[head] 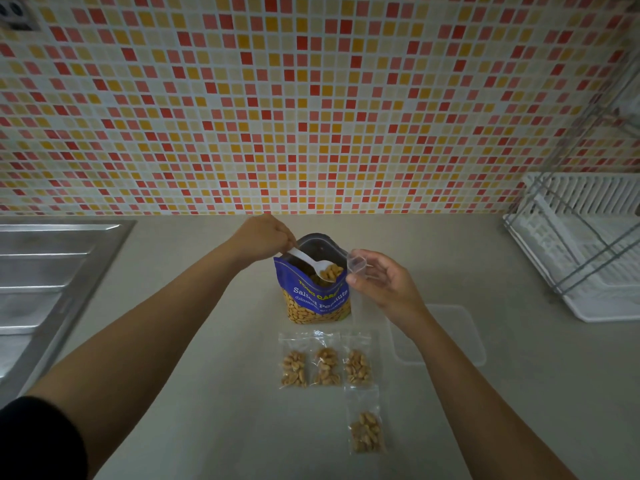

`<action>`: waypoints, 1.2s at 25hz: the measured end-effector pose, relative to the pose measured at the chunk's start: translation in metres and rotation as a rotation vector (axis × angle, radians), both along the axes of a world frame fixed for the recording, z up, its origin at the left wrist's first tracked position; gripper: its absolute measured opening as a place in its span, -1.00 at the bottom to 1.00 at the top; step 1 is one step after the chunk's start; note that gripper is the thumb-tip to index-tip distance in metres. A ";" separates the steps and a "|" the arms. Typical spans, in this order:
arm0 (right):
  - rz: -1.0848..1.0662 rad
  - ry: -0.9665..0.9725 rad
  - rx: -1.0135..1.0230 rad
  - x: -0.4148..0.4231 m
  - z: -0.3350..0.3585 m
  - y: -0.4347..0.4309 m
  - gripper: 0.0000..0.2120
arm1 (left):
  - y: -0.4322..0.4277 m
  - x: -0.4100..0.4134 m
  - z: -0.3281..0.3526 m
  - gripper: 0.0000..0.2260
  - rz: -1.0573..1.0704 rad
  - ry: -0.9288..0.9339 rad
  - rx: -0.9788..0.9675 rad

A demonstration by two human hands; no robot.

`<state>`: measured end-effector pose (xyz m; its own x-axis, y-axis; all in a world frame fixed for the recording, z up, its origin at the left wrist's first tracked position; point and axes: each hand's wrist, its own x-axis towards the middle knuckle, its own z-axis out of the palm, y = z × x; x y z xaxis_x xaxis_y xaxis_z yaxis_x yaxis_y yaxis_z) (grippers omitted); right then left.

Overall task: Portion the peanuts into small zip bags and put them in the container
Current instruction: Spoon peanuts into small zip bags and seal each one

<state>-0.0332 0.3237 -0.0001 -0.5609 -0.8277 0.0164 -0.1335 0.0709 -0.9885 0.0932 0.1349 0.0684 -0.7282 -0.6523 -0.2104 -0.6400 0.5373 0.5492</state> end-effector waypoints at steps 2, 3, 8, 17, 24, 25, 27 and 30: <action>-0.050 0.063 0.030 0.004 0.000 0.000 -0.59 | -0.004 0.008 0.002 -0.77 0.052 0.027 0.060; -0.079 0.106 0.041 0.007 0.001 -0.001 -0.58 | -0.006 0.011 0.003 -0.77 0.070 0.026 0.083; -0.131 0.428 0.103 0.018 0.013 -0.010 -0.48 | -0.010 0.021 0.008 -0.75 0.178 0.039 0.156; -0.133 0.617 0.154 0.023 0.023 -0.021 -0.50 | -0.020 0.016 0.041 -0.77 0.178 0.068 0.127; -0.210 0.496 0.083 0.022 0.020 -0.021 -0.50 | 0.004 -0.012 0.063 -0.80 -0.106 -0.017 -0.200; -0.233 0.448 0.055 0.023 0.020 -0.022 -0.51 | 0.012 -0.017 0.070 -0.80 -0.155 -0.018 -0.278; -0.270 0.352 -0.010 0.025 0.020 -0.022 -0.54 | 0.029 -0.026 0.084 -0.78 -0.243 0.006 -0.435; -0.298 0.266 -0.080 0.029 0.021 -0.022 -0.60 | 0.050 -0.029 0.101 -0.78 -0.313 0.043 -0.641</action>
